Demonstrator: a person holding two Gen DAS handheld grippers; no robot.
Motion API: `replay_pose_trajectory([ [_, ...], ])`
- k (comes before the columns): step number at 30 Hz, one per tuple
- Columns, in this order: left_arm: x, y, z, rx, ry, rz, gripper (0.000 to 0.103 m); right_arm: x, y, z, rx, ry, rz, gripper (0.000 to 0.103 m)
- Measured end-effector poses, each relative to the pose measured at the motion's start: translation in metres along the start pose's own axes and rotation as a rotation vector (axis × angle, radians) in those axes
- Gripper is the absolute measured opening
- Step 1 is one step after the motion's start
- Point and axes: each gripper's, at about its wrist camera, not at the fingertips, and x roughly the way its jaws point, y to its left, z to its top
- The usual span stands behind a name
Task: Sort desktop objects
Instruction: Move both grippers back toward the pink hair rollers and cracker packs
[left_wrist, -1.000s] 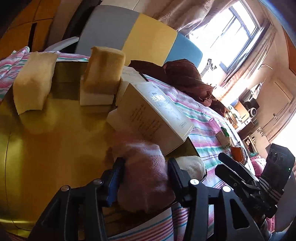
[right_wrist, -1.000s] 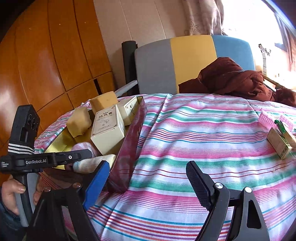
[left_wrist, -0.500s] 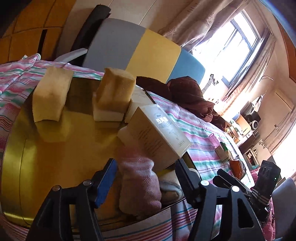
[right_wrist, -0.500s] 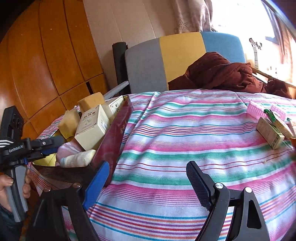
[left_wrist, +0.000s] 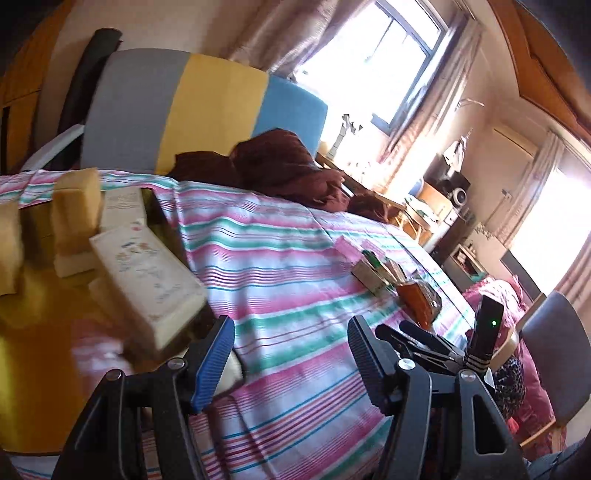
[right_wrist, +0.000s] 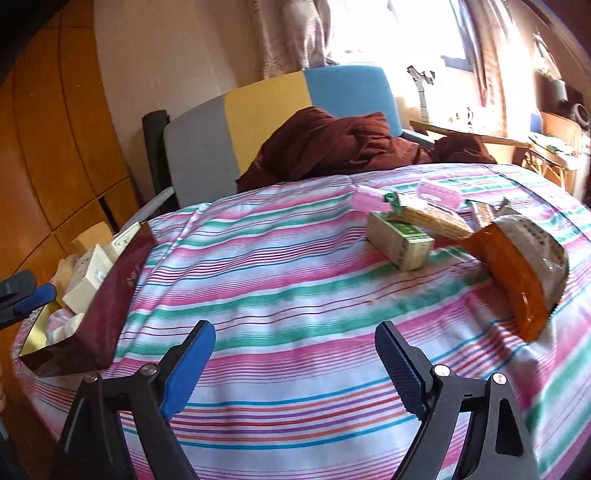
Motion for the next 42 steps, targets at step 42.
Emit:
replay_pose_trajectory([
  [42, 0.314, -0.161, 0.063, 0.118, 0.548, 0.062, 0.075, -0.005, -0.077, -0.017, 0.152, -0.106, 0.106, 0.102],
])
